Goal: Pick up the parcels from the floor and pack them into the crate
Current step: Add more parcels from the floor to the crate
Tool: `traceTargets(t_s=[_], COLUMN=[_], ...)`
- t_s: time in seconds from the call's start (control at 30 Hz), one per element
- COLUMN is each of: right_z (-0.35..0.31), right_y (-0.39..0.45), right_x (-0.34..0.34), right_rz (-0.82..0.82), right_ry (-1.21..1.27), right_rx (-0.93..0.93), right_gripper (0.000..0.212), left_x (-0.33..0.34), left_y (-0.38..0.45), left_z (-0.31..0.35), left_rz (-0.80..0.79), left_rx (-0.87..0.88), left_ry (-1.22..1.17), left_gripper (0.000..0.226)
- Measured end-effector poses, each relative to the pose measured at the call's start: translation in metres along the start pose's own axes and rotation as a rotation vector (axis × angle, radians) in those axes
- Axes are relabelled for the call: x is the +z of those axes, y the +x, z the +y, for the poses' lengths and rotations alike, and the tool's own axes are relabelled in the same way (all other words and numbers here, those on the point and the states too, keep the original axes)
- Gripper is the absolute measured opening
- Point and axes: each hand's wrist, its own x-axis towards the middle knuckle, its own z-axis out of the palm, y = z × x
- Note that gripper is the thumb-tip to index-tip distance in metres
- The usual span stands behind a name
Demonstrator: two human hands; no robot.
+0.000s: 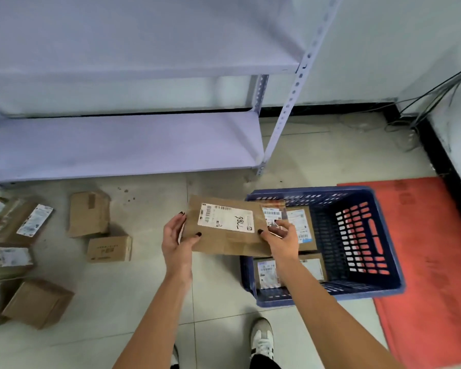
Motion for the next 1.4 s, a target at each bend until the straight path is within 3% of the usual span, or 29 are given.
traceTargets(t_s=[0.23,0.37,0.5,0.6,0.8,0.93,1.13,1.23,1.4], right_z=[0.025,0.043,0.060,0.076,0.097,0.108,0.118,0.122,0.122], right_y=[0.032,0.048,0.066,0.078,0.106,0.134,0.169,0.175,0.182], right_x=[-0.088,-0.126,-0.145,-0.146,-0.116,-0.098,-0.085,-0.078,-0.067], right_rz=[-0.132,-0.229,-0.263,-0.253,-0.229,-0.261,-0.200,-0.139,0.031], right_ry=[0.145,0.057,0.064,0.160,0.194,0.080,0.030,-0.037,-0.524], right_rx=[0.182,0.261,0.291,0.273,0.246,0.276,0.210,0.194,0.124], right_gripper=[0.083,0.099,0.072,0.056,0.033,0.036,0.058,0.062,0.066], left_x=[0.067,0.102,0.134,0.151,0.166,0.162,0.151,0.144,0.142], left_y=[-0.007,-0.002,0.007,0.013,0.011,0.013,0.024,0.031,0.028], left_z=[-0.028,-0.036,-0.054,-0.077,-0.140,-0.177,-0.199,-0.205,-0.204], left_rz=[-0.197,-0.334,-0.404,-0.295,-0.324,-0.311,-0.371,-0.316,-0.211], left_rx=[-0.031,-0.037,0.003,0.037,-0.104,-0.054,-0.017,-0.007,-0.064], left_ry=[0.219,0.389,0.530,0.552,0.702,0.857,0.998,1.010,0.888], left_gripper=[0.074,0.076,0.075,0.077,0.077,0.074,0.073,0.073,0.072])
